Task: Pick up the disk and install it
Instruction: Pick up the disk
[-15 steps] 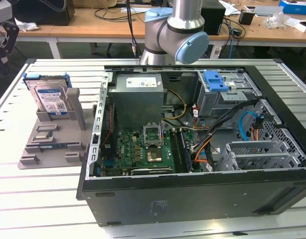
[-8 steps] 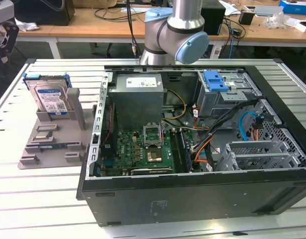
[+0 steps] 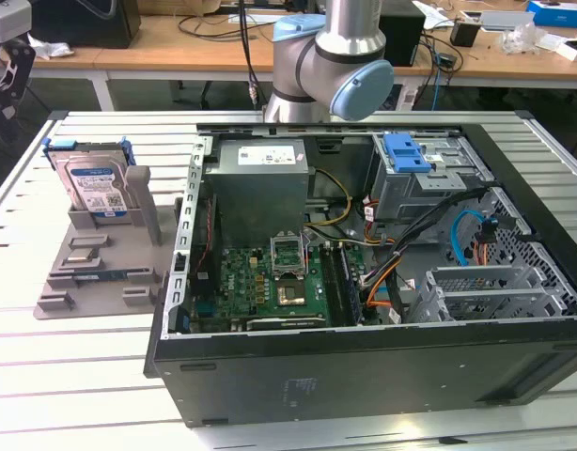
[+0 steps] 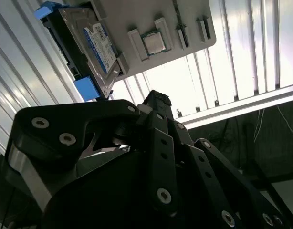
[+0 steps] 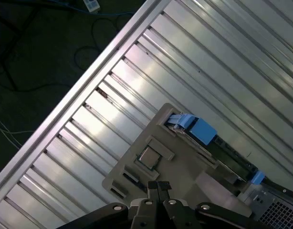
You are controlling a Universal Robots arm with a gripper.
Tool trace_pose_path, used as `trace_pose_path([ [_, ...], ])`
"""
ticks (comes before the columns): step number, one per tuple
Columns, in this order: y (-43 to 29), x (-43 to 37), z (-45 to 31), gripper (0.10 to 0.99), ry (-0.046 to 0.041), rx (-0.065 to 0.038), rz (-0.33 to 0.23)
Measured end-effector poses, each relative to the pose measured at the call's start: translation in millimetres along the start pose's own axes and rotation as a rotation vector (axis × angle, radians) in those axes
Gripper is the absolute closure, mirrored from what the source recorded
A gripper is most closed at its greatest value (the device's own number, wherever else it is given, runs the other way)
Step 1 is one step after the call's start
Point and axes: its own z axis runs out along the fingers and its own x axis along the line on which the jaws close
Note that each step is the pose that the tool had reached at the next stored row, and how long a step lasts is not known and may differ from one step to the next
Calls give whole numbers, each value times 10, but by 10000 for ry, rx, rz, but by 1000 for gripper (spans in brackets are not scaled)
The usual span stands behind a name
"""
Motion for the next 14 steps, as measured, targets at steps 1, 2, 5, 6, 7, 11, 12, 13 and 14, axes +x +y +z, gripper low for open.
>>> trace_pose_path([
  [1, 0, 0, 0, 980, 0, -2, -69],
  [2, 0, 0, 0, 980, 0, -3, -138],
  [5, 0, 0, 0, 980, 2, -11, -482],
  [6, 0, 0, 0, 980, 2, -12, -549],
  [7, 0, 0, 0, 980, 3, -14, -645],
  [11, 0, 0, 0, 980, 3, -20, -934],
  [12, 0, 0, 0, 980, 4, -22, -1012],
  [13, 0, 0, 0, 980, 4, -23, -1079],
  [14, 0, 0, 0, 980, 4, -26, -1176],
])
